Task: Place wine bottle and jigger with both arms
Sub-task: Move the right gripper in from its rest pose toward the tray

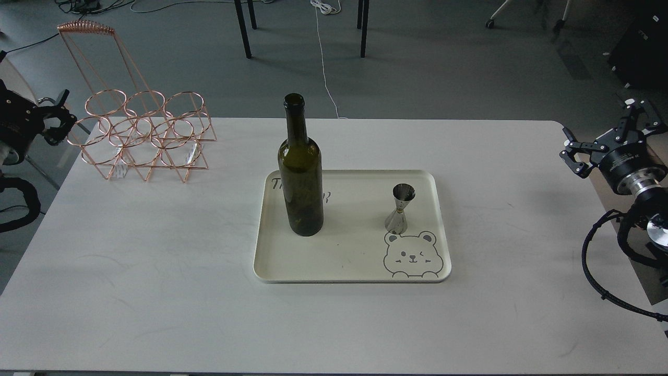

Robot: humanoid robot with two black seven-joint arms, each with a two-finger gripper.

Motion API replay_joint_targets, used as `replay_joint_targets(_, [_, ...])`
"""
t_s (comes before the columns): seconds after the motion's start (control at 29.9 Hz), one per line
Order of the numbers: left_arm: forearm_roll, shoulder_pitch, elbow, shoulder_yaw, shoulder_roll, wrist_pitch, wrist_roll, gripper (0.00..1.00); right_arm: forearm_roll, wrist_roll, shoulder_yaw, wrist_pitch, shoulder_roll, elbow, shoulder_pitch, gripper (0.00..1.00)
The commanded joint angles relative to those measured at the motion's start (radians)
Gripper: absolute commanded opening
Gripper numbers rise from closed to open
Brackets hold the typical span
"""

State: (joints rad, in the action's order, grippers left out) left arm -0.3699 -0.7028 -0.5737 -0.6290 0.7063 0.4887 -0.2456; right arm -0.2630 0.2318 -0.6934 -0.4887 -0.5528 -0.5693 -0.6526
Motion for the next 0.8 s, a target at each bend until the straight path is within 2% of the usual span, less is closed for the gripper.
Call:
replay_joint_targets(0.0, [-0.001, 0.002, 0.000, -0.001, -0.001, 0.000, -0.001, 0.99, 0.001, 0.000, 0.002, 0.000, 0.001, -0.001, -0.012, 1.00])
replay_joint_targets(0.23, [0.002, 0.002, 0.000, 0.000, -0.001, 0.000, -0.012, 0.99, 0.010, 0.001, 0.006, 0.000, -0.004, -0.007, -0.015, 1.00])
replay_joint_targets(0.43, [0.002, 0.000, 0.000, 0.000, 0.002, 0.000, -0.012, 0.99, 0.114, 0.003, 0.011, 0.000, -0.071, -0.066, -0.061, 1.00])
replay_joint_targets(0.57, [0.002, 0.000, 0.000, 0.000, 0.002, 0.000, -0.014, 0.99, 0.279, 0.003, 0.011, 0.000, -0.148, -0.216, -0.073, 1.00])
replay_joint_targets(0.77, [0.002, 0.000, 0.000, 0.000, 0.009, 0.000, -0.014, 0.99, 0.526, 0.003, 0.009, 0.000, -0.263, -0.542, -0.071, 1.00])
